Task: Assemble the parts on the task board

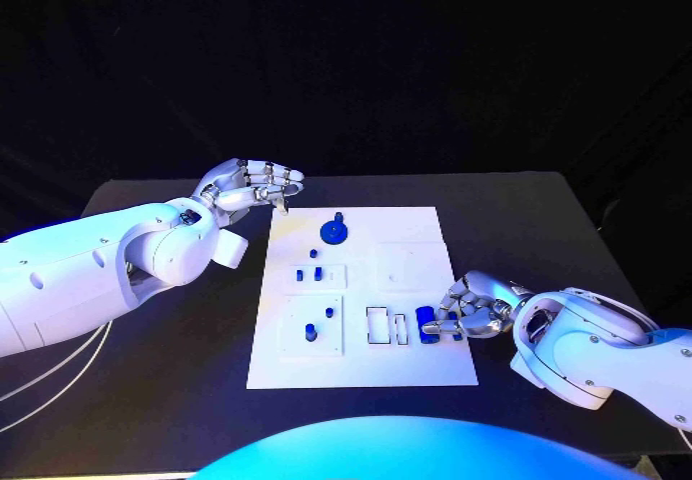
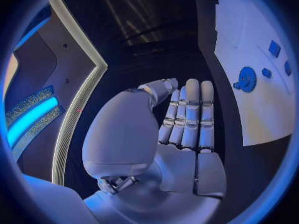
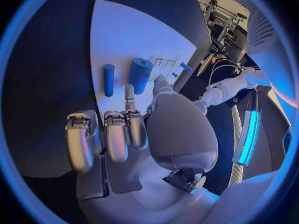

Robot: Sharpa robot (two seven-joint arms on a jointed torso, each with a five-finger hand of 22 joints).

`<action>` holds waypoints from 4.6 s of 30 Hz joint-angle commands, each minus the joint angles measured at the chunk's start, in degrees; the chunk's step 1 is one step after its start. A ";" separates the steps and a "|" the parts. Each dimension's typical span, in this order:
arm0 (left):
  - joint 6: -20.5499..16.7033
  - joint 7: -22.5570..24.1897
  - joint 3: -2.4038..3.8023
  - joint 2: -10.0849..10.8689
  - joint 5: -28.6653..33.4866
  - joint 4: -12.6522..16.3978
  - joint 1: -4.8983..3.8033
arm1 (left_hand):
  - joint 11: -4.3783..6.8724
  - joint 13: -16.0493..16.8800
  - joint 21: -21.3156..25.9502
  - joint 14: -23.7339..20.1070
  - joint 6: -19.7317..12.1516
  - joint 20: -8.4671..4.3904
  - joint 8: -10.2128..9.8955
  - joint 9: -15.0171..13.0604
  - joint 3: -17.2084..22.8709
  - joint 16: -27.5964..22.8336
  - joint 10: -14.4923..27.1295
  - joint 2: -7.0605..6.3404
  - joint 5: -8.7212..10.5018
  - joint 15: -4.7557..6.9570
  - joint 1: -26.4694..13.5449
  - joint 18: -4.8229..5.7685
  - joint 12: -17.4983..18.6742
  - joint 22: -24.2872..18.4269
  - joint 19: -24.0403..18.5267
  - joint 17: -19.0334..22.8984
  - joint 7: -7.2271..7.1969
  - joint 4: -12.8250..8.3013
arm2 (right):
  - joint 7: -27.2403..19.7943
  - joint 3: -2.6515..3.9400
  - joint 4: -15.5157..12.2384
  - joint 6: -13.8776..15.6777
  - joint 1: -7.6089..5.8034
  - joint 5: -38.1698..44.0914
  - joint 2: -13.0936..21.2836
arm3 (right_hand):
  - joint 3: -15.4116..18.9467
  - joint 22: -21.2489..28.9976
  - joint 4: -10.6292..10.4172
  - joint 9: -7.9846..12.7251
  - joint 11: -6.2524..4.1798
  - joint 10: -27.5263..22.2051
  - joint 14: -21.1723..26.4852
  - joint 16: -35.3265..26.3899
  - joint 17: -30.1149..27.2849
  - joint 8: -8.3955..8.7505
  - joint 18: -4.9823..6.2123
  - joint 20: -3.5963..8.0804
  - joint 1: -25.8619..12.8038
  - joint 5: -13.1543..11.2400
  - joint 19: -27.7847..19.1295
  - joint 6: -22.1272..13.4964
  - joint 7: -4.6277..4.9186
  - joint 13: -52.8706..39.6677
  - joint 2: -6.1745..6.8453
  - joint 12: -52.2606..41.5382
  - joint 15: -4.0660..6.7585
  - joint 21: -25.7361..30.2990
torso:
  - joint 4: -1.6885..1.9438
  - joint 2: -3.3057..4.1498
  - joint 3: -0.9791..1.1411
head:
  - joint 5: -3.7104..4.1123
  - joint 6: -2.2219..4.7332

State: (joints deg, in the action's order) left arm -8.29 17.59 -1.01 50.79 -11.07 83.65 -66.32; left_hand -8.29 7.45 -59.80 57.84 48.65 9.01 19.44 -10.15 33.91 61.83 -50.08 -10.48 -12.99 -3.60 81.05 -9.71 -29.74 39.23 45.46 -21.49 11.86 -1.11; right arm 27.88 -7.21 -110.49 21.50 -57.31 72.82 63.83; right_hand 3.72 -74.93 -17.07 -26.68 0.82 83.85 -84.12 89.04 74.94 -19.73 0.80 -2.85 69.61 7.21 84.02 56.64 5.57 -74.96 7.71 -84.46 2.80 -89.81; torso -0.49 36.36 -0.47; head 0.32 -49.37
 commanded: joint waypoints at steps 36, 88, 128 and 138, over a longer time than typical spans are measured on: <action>1.50 -0.30 0.02 0.24 0.66 0.06 -0.01 | -0.04 -0.12 0.47 -0.07 -0.26 0.15 0.40 0.15 -0.41 -0.21 0.59 0.76 -0.26 -0.14 -0.48 -0.88 -0.41 -0.17 -0.31 0.14 0.18 0.08 | 5.50 0.16 0.19 4.84 1.52 -1.35 -3.96 | -3.25 -15.07 0.25 -0.95 -1.59 3.31 -5.60 0.46 13.57 -2.85 -0.80 1.11 2.73 11.02 5.98 3.09 -2.08 -10.54 -4.22 -0.20 1.57 -0.19 | -0.15 -0.12 -0.09 | -0.05 -0.31; 1.55 -0.61 0.01 0.13 0.91 0.25 -0.02 | -0.01 -0.18 0.59 -0.08 -0.27 0.14 0.51 0.19 -0.35 -0.21 0.64 0.89 -0.35 -0.12 -0.55 -0.90 -0.56 -0.28 -0.28 0.19 0.15 0.05 | 8.02 -0.06 2.97 -0.42 -0.37 -0.69 -12.91 | 0.46 -15.07 0.10 -2.06 -1.72 3.08 -5.51 0.26 13.13 -3.68 -0.80 1.26 -5.73 1.11 5.98 3.10 -2.23 -10.02 -3.28 1.27 1.72 -0.19 | -0.11 0.00 -0.08 | -0.20 -0.53; 1.43 -0.67 0.00 0.44 1.02 0.28 -0.02 | -0.03 -0.24 0.72 -0.06 -0.35 0.18 0.54 0.25 -0.34 -0.20 0.71 1.08 -0.37 -0.15 -0.85 -0.89 -0.66 -0.40 -0.25 0.22 0.17 0.25 | 5.25 -0.06 -1.50 -0.25 -0.25 0.92 -9.48 | 2.93 -15.07 0.18 -3.43 -1.77 3.35 -5.60 0.40 13.58 -4.58 -0.80 1.24 -10.52 -3.01 5.98 2.57 -2.28 -10.54 -4.97 1.19 1.73 -0.19 | -0.15 -0.03 -0.09 | -0.01 -0.43; 1.38 -0.70 0.00 0.49 1.04 0.27 -0.02 | -0.03 -0.27 0.78 -0.05 -0.33 0.19 0.59 0.26 -0.29 -0.19 0.74 1.23 -0.39 -0.16 -0.94 -0.89 -0.70 -0.45 -0.23 0.24 0.16 0.33 | 4.51 -0.07 -1.45 0.47 -0.11 1.01 -10.05 | 3.56 -15.07 0.37 -3.44 -1.81 3.40 -5.61 0.42 13.63 -4.51 -0.80 1.27 -7.86 -1.23 5.98 2.56 -2.32 -10.62 -5.94 1.22 1.77 -0.19 | -0.06 -0.07 -0.10 | 0.07 -0.55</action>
State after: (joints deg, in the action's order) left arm -7.52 16.58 -1.05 51.30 -10.40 83.79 -66.30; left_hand -8.29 7.26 -59.39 57.84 48.65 9.00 19.84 -9.97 33.74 61.83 -49.67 -9.72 -12.99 -3.60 80.29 -9.72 -30.17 38.84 45.46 -21.31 11.86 -0.94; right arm 33.60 -7.26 -111.90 22.58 -57.50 73.70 53.81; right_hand 6.94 -74.94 -16.82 -30.04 -0.60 83.84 -83.92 89.25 74.91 -23.96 0.81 -2.06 61.19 5.78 84.00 59.25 3.37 -74.94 1.62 -83.13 4.21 -89.75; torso -0.58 36.29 -0.55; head 0.41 -49.88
